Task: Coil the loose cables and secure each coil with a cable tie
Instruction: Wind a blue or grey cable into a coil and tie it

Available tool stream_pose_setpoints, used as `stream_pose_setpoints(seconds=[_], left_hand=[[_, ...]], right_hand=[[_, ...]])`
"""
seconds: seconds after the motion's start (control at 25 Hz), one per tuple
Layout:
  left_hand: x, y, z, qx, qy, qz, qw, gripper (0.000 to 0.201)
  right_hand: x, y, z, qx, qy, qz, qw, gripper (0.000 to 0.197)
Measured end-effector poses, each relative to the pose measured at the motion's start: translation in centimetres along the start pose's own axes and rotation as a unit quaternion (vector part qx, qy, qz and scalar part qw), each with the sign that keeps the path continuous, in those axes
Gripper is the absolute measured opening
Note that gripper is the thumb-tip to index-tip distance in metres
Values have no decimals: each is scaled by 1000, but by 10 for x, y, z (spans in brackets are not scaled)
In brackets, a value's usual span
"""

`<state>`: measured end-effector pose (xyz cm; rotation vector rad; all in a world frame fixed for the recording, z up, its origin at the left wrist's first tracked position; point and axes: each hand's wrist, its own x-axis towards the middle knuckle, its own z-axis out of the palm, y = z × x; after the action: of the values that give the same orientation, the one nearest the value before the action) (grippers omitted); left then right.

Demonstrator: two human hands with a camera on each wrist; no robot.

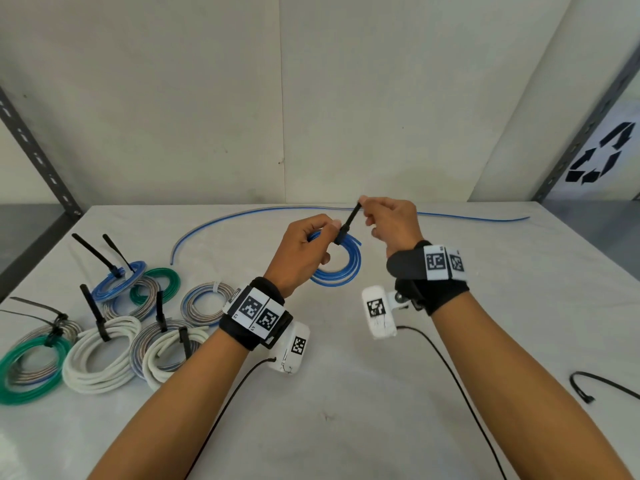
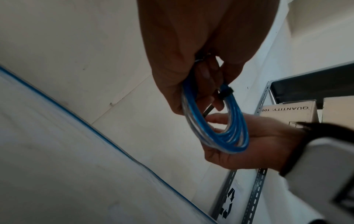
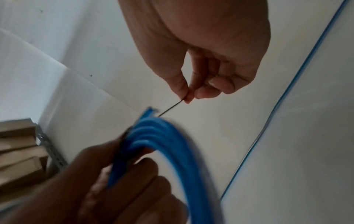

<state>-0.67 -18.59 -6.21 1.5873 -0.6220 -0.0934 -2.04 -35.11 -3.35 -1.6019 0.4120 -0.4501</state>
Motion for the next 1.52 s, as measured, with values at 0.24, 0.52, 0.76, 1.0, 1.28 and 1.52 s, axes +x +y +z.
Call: stream_pose_setpoints(seconds=[0.24,0.52,0.76,1.0,1.28,1.52], left_hand=[[-2,7,7,-61,0,-62,996,32],[-5,9,13,-53,-4,-68,996,33],[-2,4,13,-51,13,-66,996,24],[-5,-3,15,-33,-3,-84,996,20],[2,14,-8,-188,117,-106,969,21],[3,18,-12,-277,122,-140,943,24]], right_hand=[[1,-6,6,40,-5,-8,999,14],[6,0,10,79,-10,7,997,18],[7,0,16,107,0,6,994,23],[4,11,16,160,-15,67,985,25],[-36,-9,10,22,-132,-44,990,34],[-49,5,7,22,-152,-143,978,14]])
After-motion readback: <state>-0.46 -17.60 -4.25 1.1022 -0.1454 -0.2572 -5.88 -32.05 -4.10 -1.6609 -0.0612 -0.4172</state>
